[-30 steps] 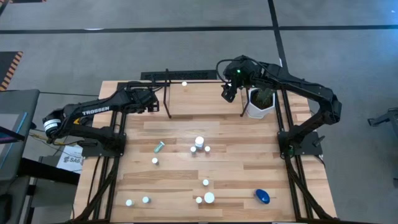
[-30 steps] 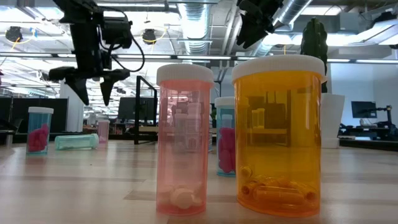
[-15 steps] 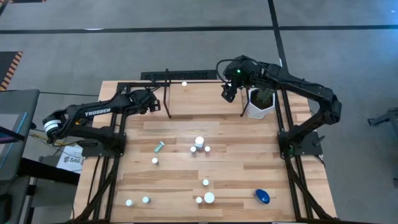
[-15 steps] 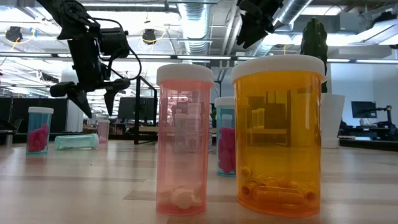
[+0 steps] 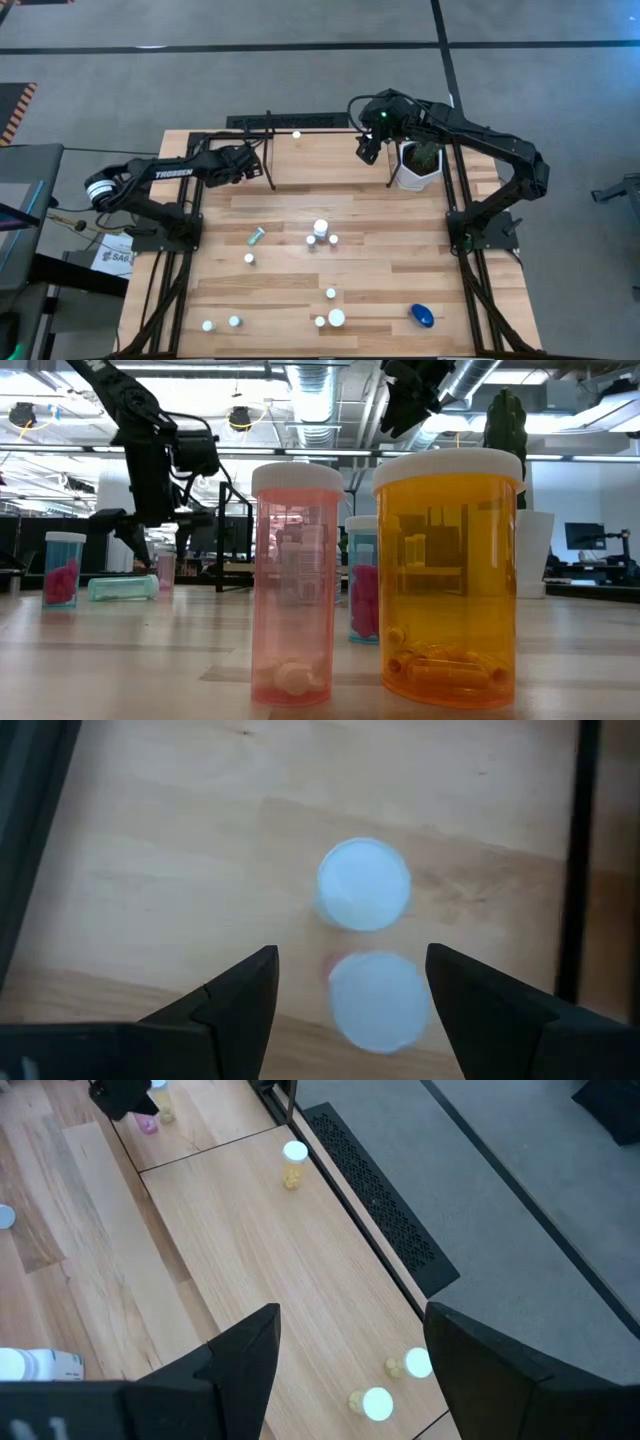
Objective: Pick and place medicine bottles onto shelf by color
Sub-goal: Put the pink pill bottle on the shelf
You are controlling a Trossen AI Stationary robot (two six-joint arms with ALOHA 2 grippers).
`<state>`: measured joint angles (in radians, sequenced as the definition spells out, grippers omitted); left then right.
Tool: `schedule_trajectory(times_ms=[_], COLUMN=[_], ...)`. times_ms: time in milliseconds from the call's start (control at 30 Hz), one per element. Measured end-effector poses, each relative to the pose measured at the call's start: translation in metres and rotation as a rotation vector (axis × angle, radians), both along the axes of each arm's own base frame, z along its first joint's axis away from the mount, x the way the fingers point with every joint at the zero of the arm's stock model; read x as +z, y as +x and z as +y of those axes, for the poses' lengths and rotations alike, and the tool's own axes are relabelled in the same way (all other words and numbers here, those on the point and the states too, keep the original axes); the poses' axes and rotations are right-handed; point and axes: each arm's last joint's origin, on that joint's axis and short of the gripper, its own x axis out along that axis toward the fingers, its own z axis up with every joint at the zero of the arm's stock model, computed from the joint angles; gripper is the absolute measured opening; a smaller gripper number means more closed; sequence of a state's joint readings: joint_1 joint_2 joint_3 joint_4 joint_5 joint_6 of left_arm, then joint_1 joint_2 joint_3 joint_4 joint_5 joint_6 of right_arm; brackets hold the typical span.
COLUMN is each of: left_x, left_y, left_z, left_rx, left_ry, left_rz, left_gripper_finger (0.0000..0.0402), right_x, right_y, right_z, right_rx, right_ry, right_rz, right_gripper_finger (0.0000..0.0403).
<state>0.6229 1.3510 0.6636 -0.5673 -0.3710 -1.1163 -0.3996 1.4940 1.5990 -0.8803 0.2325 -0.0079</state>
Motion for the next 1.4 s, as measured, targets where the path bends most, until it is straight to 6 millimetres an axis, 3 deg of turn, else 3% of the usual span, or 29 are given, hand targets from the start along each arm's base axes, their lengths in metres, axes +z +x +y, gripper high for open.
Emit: schedule_trajectory(times_ms=[367,900,1400], left_x=[-0.001,-0.001,0.006], left_y=[0.0,0.004,0.006], left_z=[0.004,0.001,-0.006], left_rx=[-0.038,-0.078,-0.131], left_ry=[0.038,0.023,0.032], left_rz=[0.05,0.023,-0.006], left_gripper_finger=[0.0231,0.0116,0.0105], right_x=[0.0,0.0,0.0], right_y=[0.0,0.0,0.0], right_z=[0.0,0.0,0.0], right_rx=[0.0,0.0,0.0], right_ry=[0.0,0.0,0.0], right_rz=[0.0,0.0,0.0], right_gripper_finger=[0.027,0.027,0.027])
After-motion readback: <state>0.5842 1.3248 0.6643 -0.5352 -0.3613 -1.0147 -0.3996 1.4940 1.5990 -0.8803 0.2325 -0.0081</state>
